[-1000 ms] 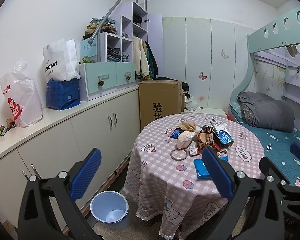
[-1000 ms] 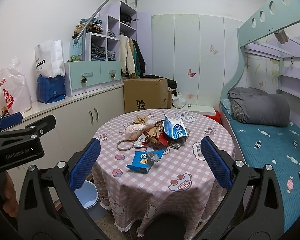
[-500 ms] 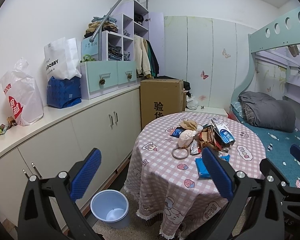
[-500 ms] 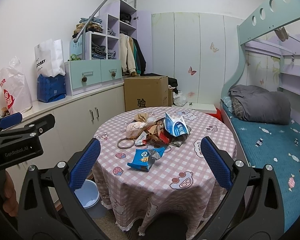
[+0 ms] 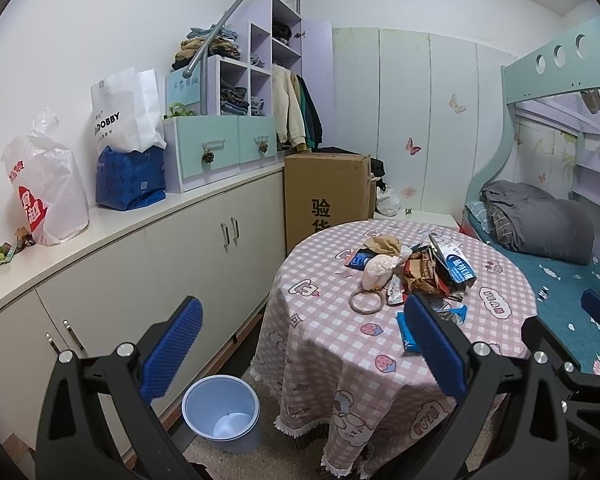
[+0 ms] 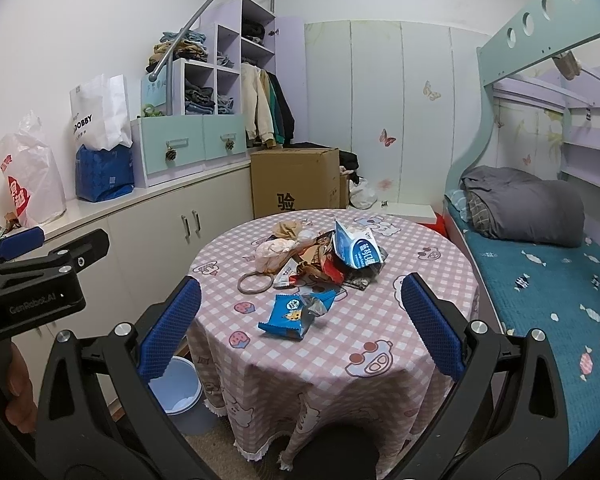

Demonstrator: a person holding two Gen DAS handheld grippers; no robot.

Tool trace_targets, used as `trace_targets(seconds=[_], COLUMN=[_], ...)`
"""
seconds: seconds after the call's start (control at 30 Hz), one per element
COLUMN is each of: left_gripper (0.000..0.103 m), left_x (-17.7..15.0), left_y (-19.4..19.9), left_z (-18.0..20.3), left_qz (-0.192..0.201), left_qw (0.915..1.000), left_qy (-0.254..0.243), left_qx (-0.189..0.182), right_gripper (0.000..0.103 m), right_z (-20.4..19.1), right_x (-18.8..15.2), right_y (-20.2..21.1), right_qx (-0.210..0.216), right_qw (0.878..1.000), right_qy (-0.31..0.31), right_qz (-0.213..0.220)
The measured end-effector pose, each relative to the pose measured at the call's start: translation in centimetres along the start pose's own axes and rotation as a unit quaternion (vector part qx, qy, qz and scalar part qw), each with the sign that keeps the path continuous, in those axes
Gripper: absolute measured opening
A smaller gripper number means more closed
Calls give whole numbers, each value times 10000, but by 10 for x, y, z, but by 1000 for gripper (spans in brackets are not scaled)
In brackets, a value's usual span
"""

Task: Collect trash
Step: 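Reach toward the table while the left tool grasps the blue chip bag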

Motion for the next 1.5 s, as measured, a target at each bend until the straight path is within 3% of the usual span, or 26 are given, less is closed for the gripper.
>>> trace_targets(seconds=[0.33,0.6,0.97,1.1,1.3,1.43,1.5], left_gripper=[99,99,99,99,99,98,87], left_x=[-6,-16,-41,-48,-58,-66,-69], left_y=[-19,-51,-114,-132,-154,-173,-178], left_z=[-1,10,65,99,141,154,158], left_qz=[-200,-483,-1059,-1329,-1553,-1763,-1796], left_qw=[9998,9988,9900,9802,9722,9678,9672], left_qy=[3,-90,-367,-510,-793,-848,-912], left_qx=[69,28,-850,-1380,-1563,-1587,-1546], right_gripper=[98,98,98,98,98,98,98], right_z=[8,30,86,105,131,143,144], right_x=[-5,-23,-48,-53,-58,-61,-61], right_y=[-20,-57,-96,-100,-106,-114,-117], right_qx=[112,210,-285,-486,-766,-685,-636], right_qw=[9995,9960,9903,9878,9837,9826,9830], right_qy=[-225,-567,-939,-1139,-1331,-1426,-1413], right_qz=[-203,-664,-985,-940,-939,-973,-983])
Point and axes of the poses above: each gripper's, at about its wrist camera, not at the fingertips, and y roughly against the way its jaws point, z to its right, x to its top, the point moved 3 cm from there along -y, roughly the way its jaws point, and after that the axes turned 6 degrees about x, right-handed, at the moved point
